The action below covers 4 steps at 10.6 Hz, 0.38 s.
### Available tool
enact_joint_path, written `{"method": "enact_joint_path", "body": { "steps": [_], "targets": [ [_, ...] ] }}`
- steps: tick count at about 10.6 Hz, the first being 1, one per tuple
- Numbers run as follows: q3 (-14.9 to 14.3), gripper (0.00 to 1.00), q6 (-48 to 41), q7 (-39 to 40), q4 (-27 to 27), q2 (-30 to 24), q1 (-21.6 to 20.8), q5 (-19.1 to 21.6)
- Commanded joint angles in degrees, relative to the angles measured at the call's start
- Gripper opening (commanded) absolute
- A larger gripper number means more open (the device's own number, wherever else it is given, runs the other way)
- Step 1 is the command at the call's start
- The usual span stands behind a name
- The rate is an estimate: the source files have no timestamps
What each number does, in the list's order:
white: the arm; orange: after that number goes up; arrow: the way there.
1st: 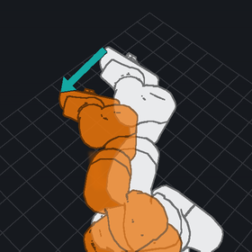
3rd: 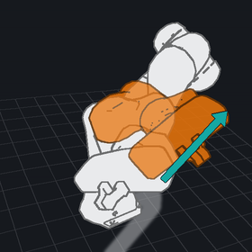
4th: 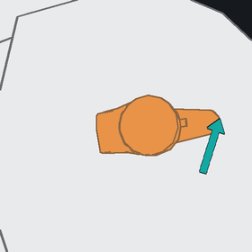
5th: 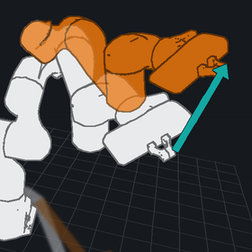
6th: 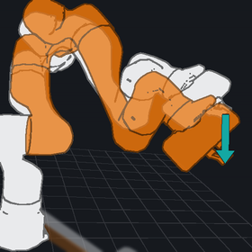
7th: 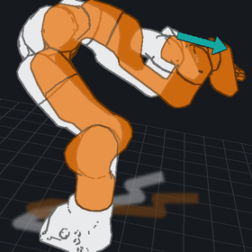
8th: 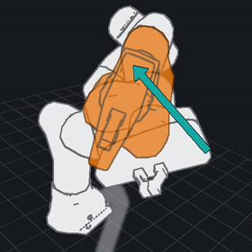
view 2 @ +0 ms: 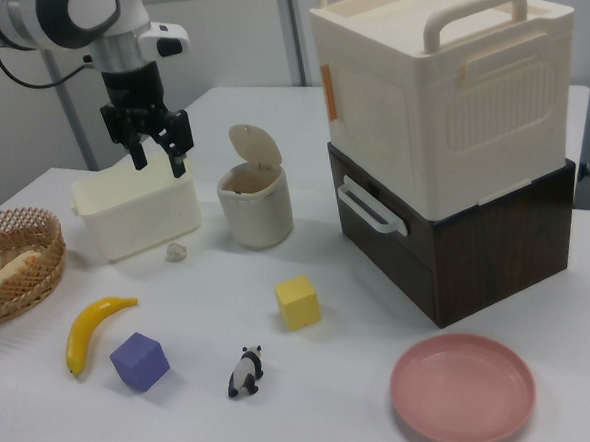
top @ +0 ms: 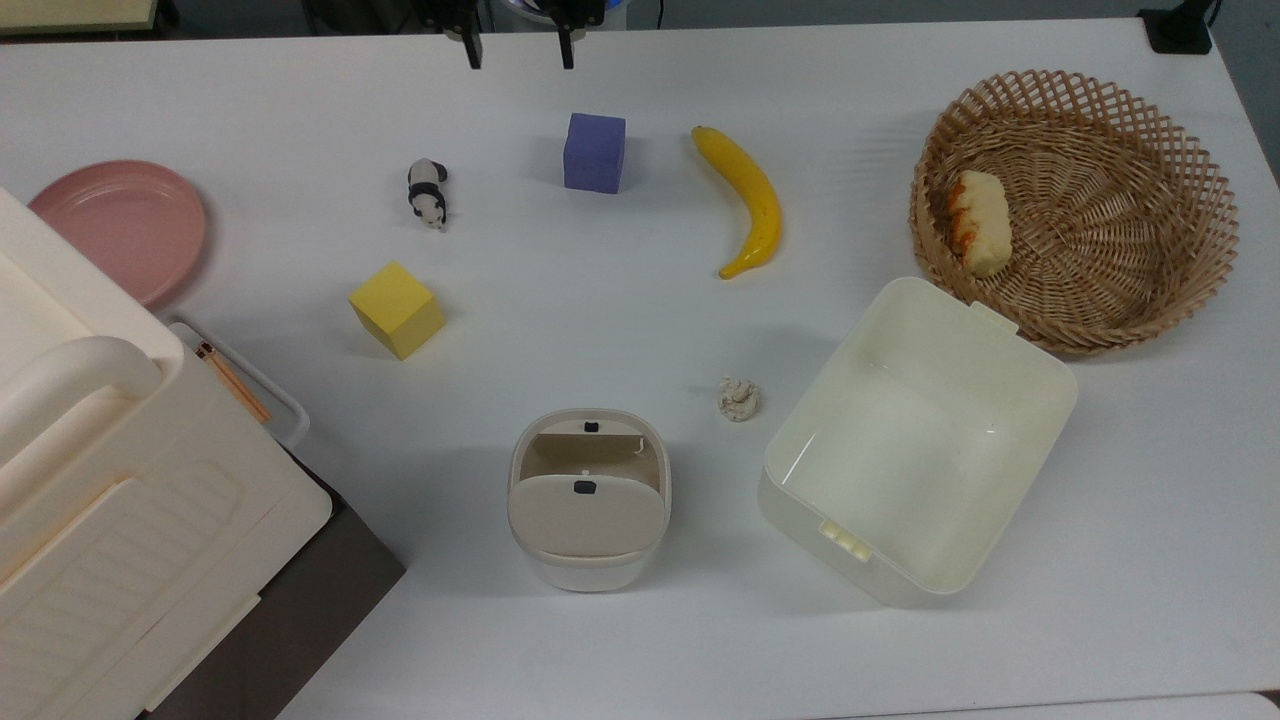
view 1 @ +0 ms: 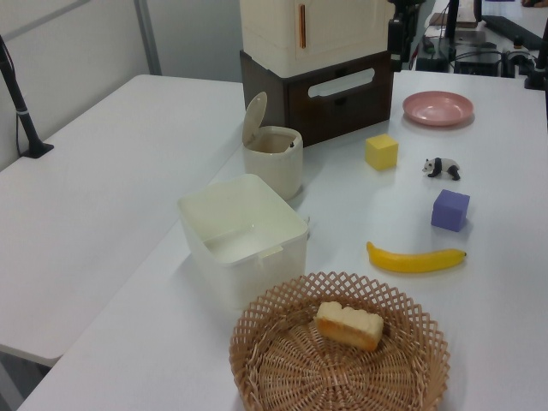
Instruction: Open the trash can
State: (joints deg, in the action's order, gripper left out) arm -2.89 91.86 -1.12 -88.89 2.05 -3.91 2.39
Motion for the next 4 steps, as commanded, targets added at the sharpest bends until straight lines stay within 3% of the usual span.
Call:
{"method": "enact_joint_path", "body": {
  "steps": [1,4],
  "targets": [
    [-0.10,1.00,-0.20,1.02,0.01,0.14,2.14,-0.72],
    [-1.67,1.00,-0.37,1.29,0.82,1.11,2.06,-0.90]
  ]
}}
